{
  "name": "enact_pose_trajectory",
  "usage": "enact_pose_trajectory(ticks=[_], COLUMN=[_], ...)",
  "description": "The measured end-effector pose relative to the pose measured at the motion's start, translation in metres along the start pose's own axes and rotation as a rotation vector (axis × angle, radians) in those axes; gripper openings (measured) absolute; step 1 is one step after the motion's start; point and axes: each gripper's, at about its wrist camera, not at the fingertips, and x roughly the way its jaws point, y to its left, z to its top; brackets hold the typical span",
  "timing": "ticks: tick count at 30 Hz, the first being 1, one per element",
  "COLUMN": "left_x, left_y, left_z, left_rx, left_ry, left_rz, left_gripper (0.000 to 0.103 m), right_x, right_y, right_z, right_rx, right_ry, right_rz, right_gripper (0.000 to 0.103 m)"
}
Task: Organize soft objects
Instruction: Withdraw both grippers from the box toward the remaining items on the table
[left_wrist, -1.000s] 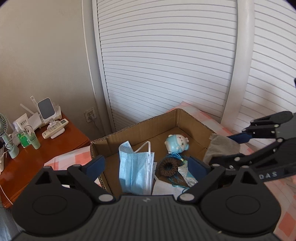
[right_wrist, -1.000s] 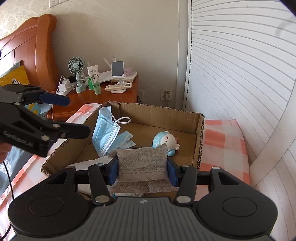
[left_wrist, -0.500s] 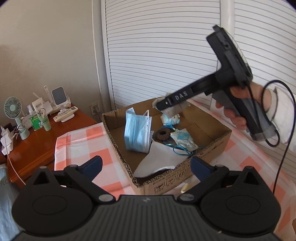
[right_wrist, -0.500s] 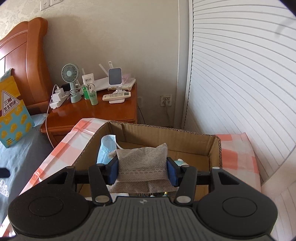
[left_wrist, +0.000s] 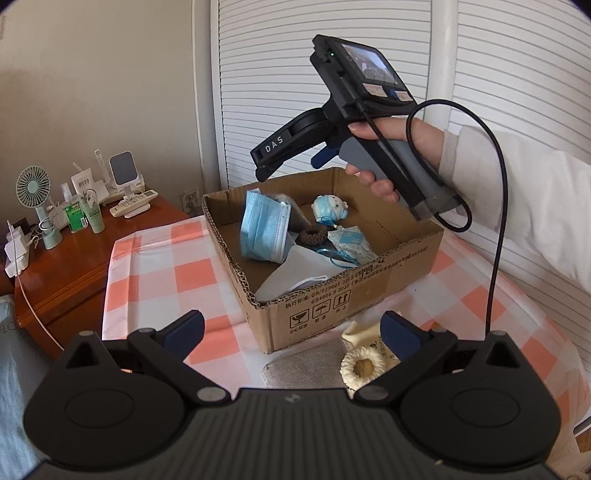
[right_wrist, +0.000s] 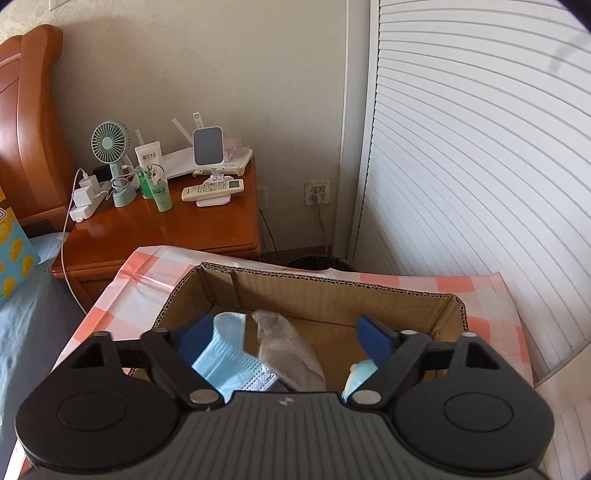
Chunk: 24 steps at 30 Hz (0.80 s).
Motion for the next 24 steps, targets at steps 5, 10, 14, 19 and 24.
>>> enact_pose_trajectory(ticks=[5, 10, 14, 19, 24], left_x=[-0.004, -0.009, -0.014, -0.026, -0.034], left_y=[0.004, 0.003, 0.000, -0.006, -0.014], left_z=[-0.002, -0.003, -0.005, -0.010, -0.015], left_rx=[-0.013, -0.018, -0.016, 0.007, 0.012], left_ry=[-0.003, -0.007, -0.016, -0.056, -0.050], left_rz=[0.013, 0.039, 0.073, 0.142, 0.158], left_gripper=[0.101, 0.101, 0.101, 0.102, 0.102], right_x=[-0.013, -0.032, -0.055, -0.085, -0.115], right_y=[0.000, 0.007, 0.009, 0.010, 0.008], right_z=[-0.002, -0.008, -0.022, -0.048, -0.075], right_rx=[0.008, -0.027, -0.030, -0.050, -0.052], right_ry=[-0.004, -0.008, -0.029, -0.053, -0.078], right_rz=[0.014, 0.001, 0.001, 0.007, 0.023], right_gripper=[0.103, 0.103, 0.103, 0.103, 0.103])
